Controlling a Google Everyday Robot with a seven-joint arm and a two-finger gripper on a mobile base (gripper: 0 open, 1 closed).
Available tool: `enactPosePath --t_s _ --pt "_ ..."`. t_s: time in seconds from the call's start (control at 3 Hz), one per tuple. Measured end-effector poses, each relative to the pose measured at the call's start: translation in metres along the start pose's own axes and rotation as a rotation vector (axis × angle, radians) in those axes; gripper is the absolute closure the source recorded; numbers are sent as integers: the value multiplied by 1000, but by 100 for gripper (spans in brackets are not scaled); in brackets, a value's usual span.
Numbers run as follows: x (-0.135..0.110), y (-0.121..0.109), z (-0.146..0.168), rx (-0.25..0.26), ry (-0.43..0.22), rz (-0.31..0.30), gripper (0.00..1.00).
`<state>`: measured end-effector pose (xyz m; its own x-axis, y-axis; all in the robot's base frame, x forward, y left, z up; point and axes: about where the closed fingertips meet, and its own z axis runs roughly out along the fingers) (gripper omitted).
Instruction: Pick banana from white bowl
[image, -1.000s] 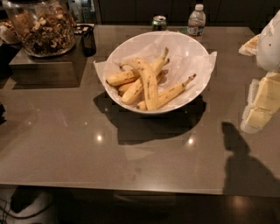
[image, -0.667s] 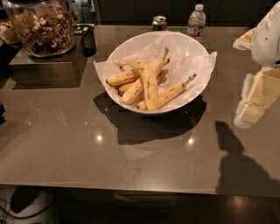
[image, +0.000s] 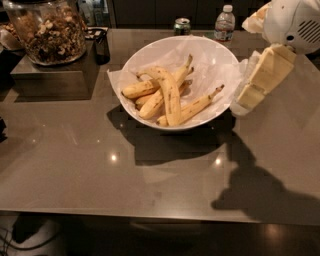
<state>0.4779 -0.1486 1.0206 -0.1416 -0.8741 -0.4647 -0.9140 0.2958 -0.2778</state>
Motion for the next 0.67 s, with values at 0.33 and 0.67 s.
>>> enactPosePath --t_s 0.33,0.67 --pt "-3 0 -1 0 -9 1 0" --pt "-4 -2 1 7 -34 28 0"
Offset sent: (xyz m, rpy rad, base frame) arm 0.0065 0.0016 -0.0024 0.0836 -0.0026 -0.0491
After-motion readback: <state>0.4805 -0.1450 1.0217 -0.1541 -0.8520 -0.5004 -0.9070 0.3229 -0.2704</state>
